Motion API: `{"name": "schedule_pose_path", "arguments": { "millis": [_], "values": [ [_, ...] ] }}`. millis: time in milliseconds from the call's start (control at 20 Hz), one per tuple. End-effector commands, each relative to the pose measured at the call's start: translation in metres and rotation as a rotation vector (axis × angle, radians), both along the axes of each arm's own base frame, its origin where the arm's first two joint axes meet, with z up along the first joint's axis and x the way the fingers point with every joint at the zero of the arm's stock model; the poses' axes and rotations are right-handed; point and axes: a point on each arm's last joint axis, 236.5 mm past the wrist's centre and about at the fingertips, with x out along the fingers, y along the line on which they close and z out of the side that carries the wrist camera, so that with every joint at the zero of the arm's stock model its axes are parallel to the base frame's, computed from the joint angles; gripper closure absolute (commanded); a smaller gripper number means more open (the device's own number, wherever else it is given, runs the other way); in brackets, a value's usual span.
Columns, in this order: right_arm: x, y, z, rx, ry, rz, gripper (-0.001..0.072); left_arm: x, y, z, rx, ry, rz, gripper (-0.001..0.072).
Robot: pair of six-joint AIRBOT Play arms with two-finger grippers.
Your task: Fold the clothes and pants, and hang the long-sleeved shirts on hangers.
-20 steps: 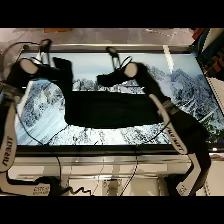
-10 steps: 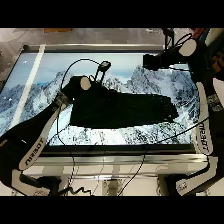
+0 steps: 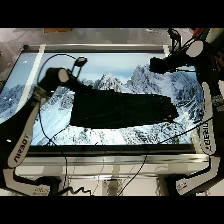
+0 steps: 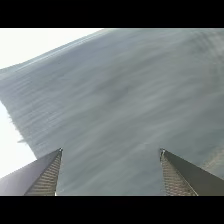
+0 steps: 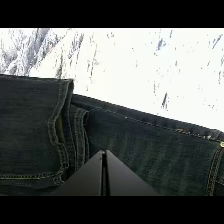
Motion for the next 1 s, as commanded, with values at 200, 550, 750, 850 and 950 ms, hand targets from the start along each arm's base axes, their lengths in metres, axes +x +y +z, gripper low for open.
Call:
{"name": "schedule_pose_path", "arguments": {
  "millis": [200,550,750,850,950],
  "values": [
    [0.002,-0.001,0.0,0.0,-0.008,-0.001,0.0679,-0.032,0.084,-0.047,-0.417,0.217,0.216,0.0013],
    [-0.003,0.031,0.002,-0.035,-0.05,0.11,0.0679,-0.041,0.045,-0.118,-0.514,0.331,0.215,0.0018],
    [-0.002,0.048,0.003,-0.035,-0.071,0.136,0.0679,-0.029,0.005,-0.117,-0.52,0.277,0.172,0.0093],
    [-0.001,0.048,0.001,-0.036,-0.067,0.136,0.0679,-0.026,-0.004,-0.117,-0.51,0.261,0.162,0.0153],
    [-0.002,0.047,-0.006,-0.041,-0.053,0.135,0.0679,-0.029,-0.006,-0.115,-0.514,0.271,0.152,0.0596]
  ]
}}
